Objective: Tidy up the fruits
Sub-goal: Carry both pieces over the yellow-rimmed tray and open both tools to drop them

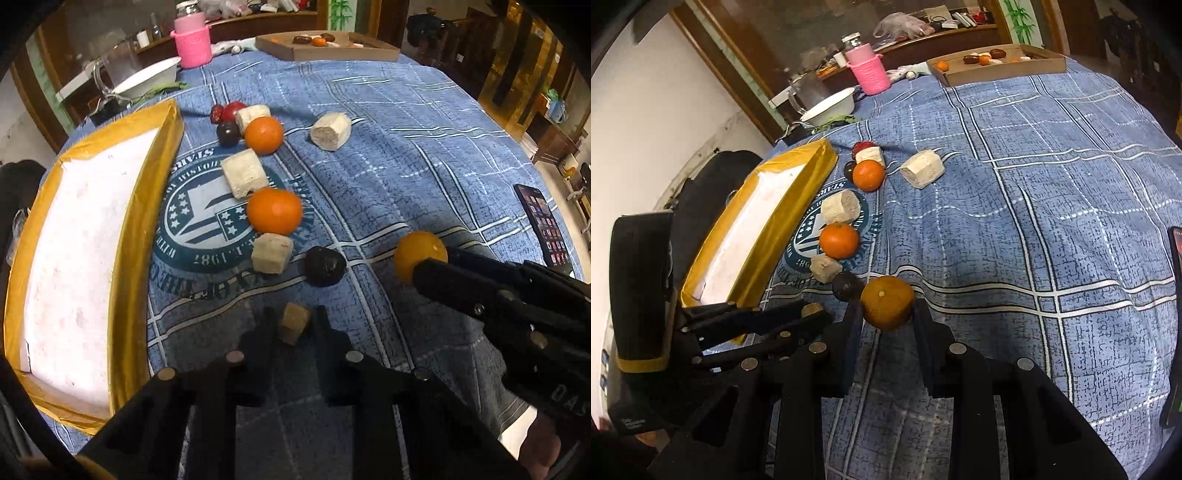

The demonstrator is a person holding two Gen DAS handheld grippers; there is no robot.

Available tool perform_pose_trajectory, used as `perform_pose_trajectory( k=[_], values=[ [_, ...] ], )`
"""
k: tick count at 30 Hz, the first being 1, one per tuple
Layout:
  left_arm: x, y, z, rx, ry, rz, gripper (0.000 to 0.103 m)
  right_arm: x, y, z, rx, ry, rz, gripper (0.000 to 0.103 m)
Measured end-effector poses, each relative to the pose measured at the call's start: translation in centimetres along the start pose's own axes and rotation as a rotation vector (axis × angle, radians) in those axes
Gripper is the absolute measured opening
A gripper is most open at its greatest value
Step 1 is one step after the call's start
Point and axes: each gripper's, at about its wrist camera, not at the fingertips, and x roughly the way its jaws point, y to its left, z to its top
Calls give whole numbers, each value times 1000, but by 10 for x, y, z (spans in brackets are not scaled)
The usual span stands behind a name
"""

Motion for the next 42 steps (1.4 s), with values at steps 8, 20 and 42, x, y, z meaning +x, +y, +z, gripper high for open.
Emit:
perform_pose_trajectory(
  k=[8, 20, 42],
  values=[
    [-44, 50, -12, -198, -50, -136, 21, -1, 9, 4, -14, 1, 31, 27],
    [-74, 199, -29, -485, -165, 126, 21, 49, 137, 22, -263, 79, 217, 26],
    [-27, 217, -56, -486, 60, 229, 19, 124, 218, -6, -592, 254, 94, 26]
  ],
)
